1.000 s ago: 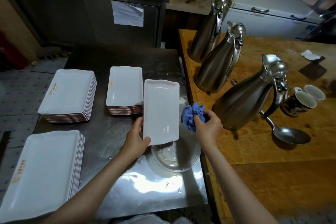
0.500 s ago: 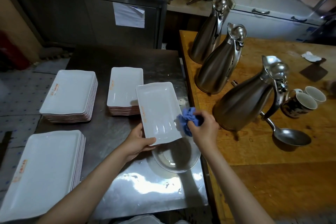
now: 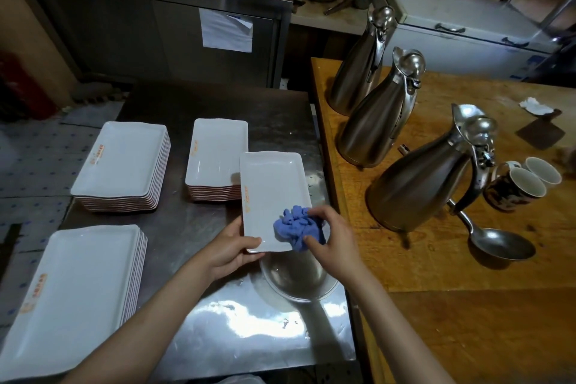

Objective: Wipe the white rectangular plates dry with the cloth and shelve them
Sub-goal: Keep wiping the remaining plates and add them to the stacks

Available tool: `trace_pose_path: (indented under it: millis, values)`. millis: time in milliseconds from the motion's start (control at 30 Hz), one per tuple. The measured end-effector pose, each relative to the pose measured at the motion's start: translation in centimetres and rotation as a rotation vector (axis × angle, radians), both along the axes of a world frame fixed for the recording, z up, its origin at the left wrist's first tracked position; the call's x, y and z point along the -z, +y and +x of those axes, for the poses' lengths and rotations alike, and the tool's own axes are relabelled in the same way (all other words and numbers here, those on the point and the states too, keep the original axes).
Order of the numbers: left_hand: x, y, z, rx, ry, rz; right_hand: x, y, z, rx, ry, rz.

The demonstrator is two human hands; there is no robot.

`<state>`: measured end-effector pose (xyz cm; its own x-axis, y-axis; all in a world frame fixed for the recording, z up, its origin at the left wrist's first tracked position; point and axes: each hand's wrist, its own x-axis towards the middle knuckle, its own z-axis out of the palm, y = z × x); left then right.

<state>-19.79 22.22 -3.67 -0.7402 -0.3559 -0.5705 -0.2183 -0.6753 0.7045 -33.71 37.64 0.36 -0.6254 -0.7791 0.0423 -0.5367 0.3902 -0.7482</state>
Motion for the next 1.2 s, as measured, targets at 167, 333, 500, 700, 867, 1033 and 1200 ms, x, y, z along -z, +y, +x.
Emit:
trace_pose_path:
  millis: [167, 333, 500, 700, 867, 1033, 1200]
  values:
    - [-0.1, 0.0, 0.0, -0.016, 0.034, 0.025, 1.2, 0.3, 0.8, -0.041, 0.078, 0.024]
    - [-0.4, 0.0, 0.1, 0.049, 0.031, -0.014, 2.4, 0.2, 0.4, -0.062, 0.302, 0.027]
    - [-0.7, 0.1, 0.2, 0.070, 0.041, -0.007, 2.7, -0.7, -0.5, -0.037, 0.363, -0.005]
    - [-1.0, 0.0, 0.5, 0.102, 0.041, 0.001, 1.9, -3.5, -2.5, 0.032, 0.348, -0.040]
    - [-0.7, 0.1, 0.8, 0.143, 0.042, -0.018, 1.1, -4.9, -4.0, 0.072, 0.305, -0.038]
    - [-0.5, 0.4, 1.1, 0.185, 0.021, -0.020, 0.8, -5.7, -5.1, 0.117, 0.315, 0.010]
    - [-0.7, 0.3, 1.3, 0.223, 0.026, -0.036, 0.3, -6.3, -5.2, 0.159, 0.313, -0.020]
